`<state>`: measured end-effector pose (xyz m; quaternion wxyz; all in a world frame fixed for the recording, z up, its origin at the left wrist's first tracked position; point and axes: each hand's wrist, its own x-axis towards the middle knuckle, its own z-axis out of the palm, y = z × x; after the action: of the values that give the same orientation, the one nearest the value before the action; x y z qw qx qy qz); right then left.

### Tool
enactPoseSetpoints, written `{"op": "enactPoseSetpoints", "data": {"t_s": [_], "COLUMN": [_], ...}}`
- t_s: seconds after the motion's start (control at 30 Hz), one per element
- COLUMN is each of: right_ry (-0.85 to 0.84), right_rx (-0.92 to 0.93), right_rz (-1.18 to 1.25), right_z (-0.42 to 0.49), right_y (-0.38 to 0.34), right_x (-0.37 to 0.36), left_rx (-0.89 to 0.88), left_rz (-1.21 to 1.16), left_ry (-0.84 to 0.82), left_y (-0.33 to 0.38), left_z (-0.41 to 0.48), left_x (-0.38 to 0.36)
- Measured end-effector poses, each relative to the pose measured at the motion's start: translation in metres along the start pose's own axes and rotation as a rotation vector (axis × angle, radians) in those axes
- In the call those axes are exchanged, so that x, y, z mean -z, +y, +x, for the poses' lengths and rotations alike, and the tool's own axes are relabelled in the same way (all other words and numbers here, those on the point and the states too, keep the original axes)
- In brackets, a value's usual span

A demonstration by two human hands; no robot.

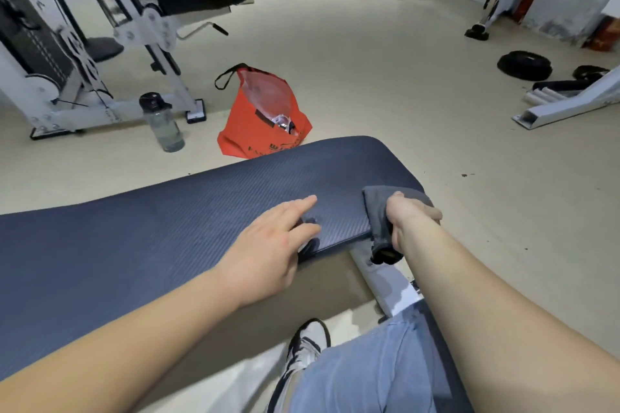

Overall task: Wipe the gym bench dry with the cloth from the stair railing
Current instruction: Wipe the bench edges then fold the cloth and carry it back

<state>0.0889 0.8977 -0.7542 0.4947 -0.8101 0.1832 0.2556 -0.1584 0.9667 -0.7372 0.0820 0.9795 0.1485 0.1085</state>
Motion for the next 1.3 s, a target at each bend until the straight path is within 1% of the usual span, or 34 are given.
{"op": "enactPoseSetpoints", "data": {"t_s": [0.07, 0.13, 0.2, 0.27, 0.4, 0.5, 0.6, 0.7, 0.8, 0.87, 0.93, 0.97, 1.0, 1.03, 1.07, 1.1, 1.13, 1.2, 1.23, 1.3], "right_ry": [0.061, 0.075, 0.043, -0.009, -0.103, -0.209, -0.345, -0.557, -0.767, -0.838, -0.853, -0.859, -0.874, -0.903, -0.946, -0.988, -1.029, -1.104, -1.130, -1.155], "right_rx": [0.017, 0.037, 0.056, 0.059, 0.098, 0.052, -0.008, -0.095, -0.211, -0.253, -0.238, -0.220, -0.201, -0.190, -0.191, -0.194, -0.184, -0.131, -0.088, 0.024], "right_rz": [0.010, 0.082, 0.142, 0.129, 0.072, 0.058, 0.011, -0.072, -0.090, -0.093, -0.154, -0.195, -0.229, -0.254, -0.266, -0.281, -0.311, -0.410, -0.467, -0.588], "right_z": [-0.037, -0.065, -0.097, -0.129, -0.184, -0.225, -0.269, -0.320, -0.369, -0.394, -0.410, -0.416, -0.420, -0.423, -0.424, -0.424, -0.422, -0.417, -0.412, -0.403], "right_y": [0.020, 0.049, 0.074, 0.093, 0.130, 0.154, 0.177, 0.201, 0.226, 0.241, 0.255, 0.260, 0.265, 0.269, 0.272, 0.273, 0.273, 0.266, 0.262, 0.253], "right_x": [-0.006, -0.017, -0.030, -0.044, -0.071, -0.089, -0.105, -0.120, -0.136, -0.149, -0.160, -0.164, -0.168, -0.170, -0.172, -0.172, -0.171, -0.162, -0.157, -0.146], "left_rx": [0.070, 0.120, 0.152, 0.196, 0.401, 0.533, 0.657, 0.801, 0.996, 1.177, 1.398, 1.518, 1.615, 1.676, 1.687, 1.671, 1.651, 1.624, 1.610, 1.576], "left_rz": [-0.044, -0.068, -0.079, -0.106, -0.137, -0.080, -0.029, 0.025, 0.021, -0.037, -0.153, -0.304, -0.517, -0.749, -0.913, -0.980, -0.998, -0.973, -0.945, -0.837], "left_ry": [0.011, 0.036, 0.068, 0.102, 0.102, 0.057, -0.029, -0.125, -0.134, -0.085, 0.034, 0.125, 0.213, 0.280, 0.322, 0.355, 0.395, 0.458, 0.455, 0.383], "left_y": [-0.009, -0.014, -0.017, -0.021, -0.035, -0.050, -0.059, -0.058, -0.056, -0.056, -0.056, -0.056, -0.055, -0.054, -0.054, -0.056, -0.059, -0.067, -0.072, -0.080], "left_z": [-0.031, -0.057, -0.081, -0.105, -0.160, -0.200, -0.242, -0.282, -0.323, -0.351, -0.376, -0.384, -0.387, -0.387, -0.385, -0.383, -0.379, -0.372, -0.372, -0.375], "left_x": [0.002, 0.002, 0.004, 0.008, 0.028, 0.049, 0.071, 0.089, 0.096, 0.094, 0.091, 0.090, 0.090, 0.090, 0.090, 0.086, 0.081, 0.071, 0.068, 0.067]}}
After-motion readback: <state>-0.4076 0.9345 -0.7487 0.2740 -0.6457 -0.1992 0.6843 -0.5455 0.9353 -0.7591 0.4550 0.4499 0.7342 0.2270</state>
